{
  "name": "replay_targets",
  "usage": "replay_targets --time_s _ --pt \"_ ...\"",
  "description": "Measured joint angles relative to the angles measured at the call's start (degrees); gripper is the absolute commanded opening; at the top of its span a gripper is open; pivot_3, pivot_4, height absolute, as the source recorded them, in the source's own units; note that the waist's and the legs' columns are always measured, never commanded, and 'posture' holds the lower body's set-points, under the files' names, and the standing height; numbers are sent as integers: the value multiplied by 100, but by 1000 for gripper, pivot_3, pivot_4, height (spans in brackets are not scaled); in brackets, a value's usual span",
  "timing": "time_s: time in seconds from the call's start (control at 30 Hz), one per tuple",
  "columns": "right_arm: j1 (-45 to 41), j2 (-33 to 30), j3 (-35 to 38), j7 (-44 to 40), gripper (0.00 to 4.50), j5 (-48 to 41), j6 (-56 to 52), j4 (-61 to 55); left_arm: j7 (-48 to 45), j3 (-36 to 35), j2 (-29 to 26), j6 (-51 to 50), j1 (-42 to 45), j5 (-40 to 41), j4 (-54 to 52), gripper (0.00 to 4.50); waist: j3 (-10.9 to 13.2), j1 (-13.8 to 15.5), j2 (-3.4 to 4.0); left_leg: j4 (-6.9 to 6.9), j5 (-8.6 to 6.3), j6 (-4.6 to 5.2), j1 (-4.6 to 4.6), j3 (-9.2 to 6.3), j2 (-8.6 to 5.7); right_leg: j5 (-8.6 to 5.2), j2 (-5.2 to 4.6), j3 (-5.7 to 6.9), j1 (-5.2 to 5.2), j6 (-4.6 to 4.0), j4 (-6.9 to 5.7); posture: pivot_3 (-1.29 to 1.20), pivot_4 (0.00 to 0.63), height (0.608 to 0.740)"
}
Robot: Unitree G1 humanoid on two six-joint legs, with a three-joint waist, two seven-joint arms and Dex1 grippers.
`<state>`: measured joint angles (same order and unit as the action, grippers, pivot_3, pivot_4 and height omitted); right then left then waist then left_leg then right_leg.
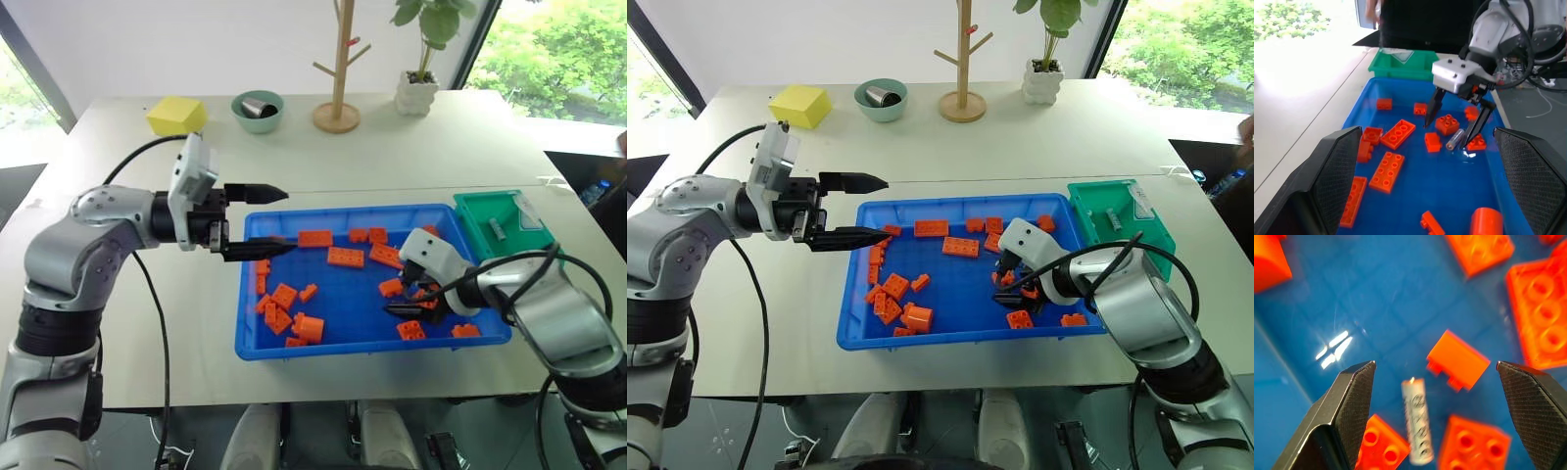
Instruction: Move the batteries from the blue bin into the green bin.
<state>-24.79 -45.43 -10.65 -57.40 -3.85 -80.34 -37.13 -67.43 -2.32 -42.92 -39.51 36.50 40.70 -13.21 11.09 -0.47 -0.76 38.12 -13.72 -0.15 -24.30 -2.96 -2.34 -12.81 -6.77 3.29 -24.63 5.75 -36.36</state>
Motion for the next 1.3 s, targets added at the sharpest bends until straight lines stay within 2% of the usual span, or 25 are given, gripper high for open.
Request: replay_targets --time_s 0.3,0.4,0.6,0.8,0.9,1.03,1.17,1.3 --pt "465 -377 -2 492 4049 -514 341 -25 -285 46 -120 -271 32 270 -43 4500 0 -5 0 0 -1 2 0 0 1 -1 1 1 1 1 0 0 150 702" --pt "521 -512 -9 552 3210 -665 482 -30 -365 46 -211 -293 30 351 -82 4500 0 4 0 0 -1 2 0 -1 1 -1 1 1 2 0 2 0 150 702" --pt "615 -766 -142 671 267 -783 866 27 -354 46 -216 -396 27 470 -183 4500 0 0 -1 0 -1 3 1 0 3 -1 1 1 5 0 6 0 150 702" --pt "304 -691 -44 698 267 -1162 691 132 -372 46 -260 -393 22 494 -232 4500 0 -16 0 0 -1 3 1 1 4 -1 3 1 4 0 6 0 150 702" --pt "-443 -268 655 723 267 -1634 54 267 -381 51 -256 -377 19 491 -229 4500 0 -17 0 -1 -1 3 2 -1 6 -1 5 1 3 0 3 0 150 702" --pt "-1208 -293 1613 904 267 -1859 -592 696 -416 61 -254 -330 20 479 -163 4500 0 66 -1 -1 -1 3 -1 0 2 -1 3 4 5 0 10 0 150 702" --pt "-1299 -1064 2441 1234 267 -1709 -572 1588 -481 91 -245 -215 25 416 -57 4500 0 184 -1 -1 -3 6 -9 3 -3 -2 -1 5 6 -3 21 0 150 702" --pt "-541 -1446 2813 1383 267 -1564 -61 2109 -532 155 -172 -134 67 344 111 4500 -1 145 -3 -1 -6 11 -8 11 1 -1 -1 3 6 -1 18 0 150 702"
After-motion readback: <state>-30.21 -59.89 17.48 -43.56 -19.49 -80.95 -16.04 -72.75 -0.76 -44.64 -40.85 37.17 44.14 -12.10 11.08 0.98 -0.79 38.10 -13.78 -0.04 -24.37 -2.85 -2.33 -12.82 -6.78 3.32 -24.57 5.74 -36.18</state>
